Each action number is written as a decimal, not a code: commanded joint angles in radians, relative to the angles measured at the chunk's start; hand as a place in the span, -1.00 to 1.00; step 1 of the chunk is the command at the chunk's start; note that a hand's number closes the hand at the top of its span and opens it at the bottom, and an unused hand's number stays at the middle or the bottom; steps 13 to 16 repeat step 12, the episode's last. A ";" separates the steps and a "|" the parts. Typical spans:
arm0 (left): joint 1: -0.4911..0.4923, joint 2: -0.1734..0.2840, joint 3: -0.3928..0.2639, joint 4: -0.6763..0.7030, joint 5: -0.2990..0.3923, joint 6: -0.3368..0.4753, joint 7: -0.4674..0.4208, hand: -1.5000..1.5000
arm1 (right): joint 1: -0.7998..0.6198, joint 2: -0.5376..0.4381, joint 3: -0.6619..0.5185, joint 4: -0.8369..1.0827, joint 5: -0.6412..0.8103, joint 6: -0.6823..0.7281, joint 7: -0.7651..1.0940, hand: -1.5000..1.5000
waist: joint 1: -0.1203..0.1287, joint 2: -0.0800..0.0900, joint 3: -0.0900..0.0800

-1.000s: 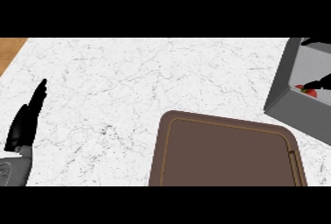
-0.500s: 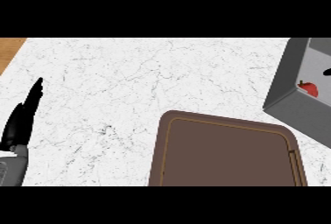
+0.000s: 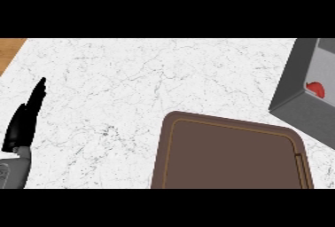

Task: Pick the bell pepper from the tray and place it in the cardboard box

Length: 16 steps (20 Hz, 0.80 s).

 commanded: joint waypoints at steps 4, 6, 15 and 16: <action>0.021 -0.004 -0.004 -0.012 -0.004 0.002 -0.007 0.00 | 0.068 -0.112 -0.029 0.001 -0.029 0.170 -0.080 -1.00 | -0.005 0.004 0.006; 0.019 -0.012 -0.005 -0.018 0.001 0.002 0.000 0.00 | 0.083 -0.129 -0.030 -0.005 -0.030 0.164 -0.069 -1.00 | -0.004 0.007 0.008; -0.005 -0.002 0.008 -0.010 0.009 -0.001 0.005 0.00 | 0.120 -0.144 0.000 -0.052 -0.008 0.180 -0.060 -1.00 | -0.004 0.014 0.011; -0.005 -0.002 0.008 -0.010 0.009 -0.001 0.005 0.00 | 0.120 -0.144 0.000 -0.052 -0.008 0.180 -0.060 -1.00 | -0.004 0.014 0.011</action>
